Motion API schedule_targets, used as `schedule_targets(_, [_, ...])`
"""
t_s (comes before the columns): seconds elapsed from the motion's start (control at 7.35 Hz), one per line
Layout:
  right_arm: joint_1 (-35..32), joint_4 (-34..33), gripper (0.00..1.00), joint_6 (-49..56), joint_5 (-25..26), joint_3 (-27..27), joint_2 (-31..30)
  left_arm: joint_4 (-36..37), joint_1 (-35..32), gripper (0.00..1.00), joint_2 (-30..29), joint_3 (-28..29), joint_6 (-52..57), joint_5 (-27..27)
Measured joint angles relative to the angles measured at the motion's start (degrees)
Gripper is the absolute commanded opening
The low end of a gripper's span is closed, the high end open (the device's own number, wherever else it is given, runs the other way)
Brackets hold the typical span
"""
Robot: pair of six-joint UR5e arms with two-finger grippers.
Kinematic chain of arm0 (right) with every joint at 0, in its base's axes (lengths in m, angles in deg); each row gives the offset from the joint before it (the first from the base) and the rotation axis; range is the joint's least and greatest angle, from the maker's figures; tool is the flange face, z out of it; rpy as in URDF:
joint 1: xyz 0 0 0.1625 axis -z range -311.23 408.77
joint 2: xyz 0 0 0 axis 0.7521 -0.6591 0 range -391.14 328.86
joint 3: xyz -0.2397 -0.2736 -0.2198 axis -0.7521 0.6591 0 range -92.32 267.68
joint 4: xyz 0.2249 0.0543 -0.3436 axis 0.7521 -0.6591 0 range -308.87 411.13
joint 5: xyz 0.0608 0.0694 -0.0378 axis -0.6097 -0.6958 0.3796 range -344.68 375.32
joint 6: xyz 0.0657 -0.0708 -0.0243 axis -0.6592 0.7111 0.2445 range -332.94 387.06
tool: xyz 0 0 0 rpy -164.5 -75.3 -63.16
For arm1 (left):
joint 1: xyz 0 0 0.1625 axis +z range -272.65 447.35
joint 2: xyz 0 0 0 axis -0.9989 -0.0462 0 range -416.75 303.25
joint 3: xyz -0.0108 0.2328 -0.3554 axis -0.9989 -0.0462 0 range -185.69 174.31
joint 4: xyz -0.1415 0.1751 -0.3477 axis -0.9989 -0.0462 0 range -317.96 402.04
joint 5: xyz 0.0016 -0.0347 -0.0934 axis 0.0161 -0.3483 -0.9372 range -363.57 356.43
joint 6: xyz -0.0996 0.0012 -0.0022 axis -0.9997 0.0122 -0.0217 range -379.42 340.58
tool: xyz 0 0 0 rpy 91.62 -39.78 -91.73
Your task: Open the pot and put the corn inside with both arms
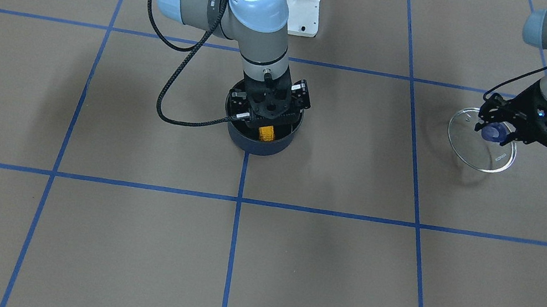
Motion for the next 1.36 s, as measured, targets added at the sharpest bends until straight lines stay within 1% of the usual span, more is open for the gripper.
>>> schedule_targets(0.41, [-2.53,-0.05,1.0,0.95,-2.86,-1.11,-0.79,-0.36,0.25,0.53,-1.45,2.69,0.28,0.3])
schedule_targets(0.95, [-3.28,-0.05,1.0,2.9,-3.32,-1.41,-1.68,-0.38,0.37,0.54,-3.33,5.0,0.13,0.47])
schedule_targets(1.22, [-3.32,-0.05,1.0,3.01,-3.31,-1.41,-1.73,-0.38,0.45,0.61,-3.66,5.4,0.13,0.5])
schedule_targets(1.36, [-3.32,-0.05,1.0,3.03,-3.33,-1.41,-1.73,-0.38,0.46,0.66,-3.85,5.64,0.12,0.5])
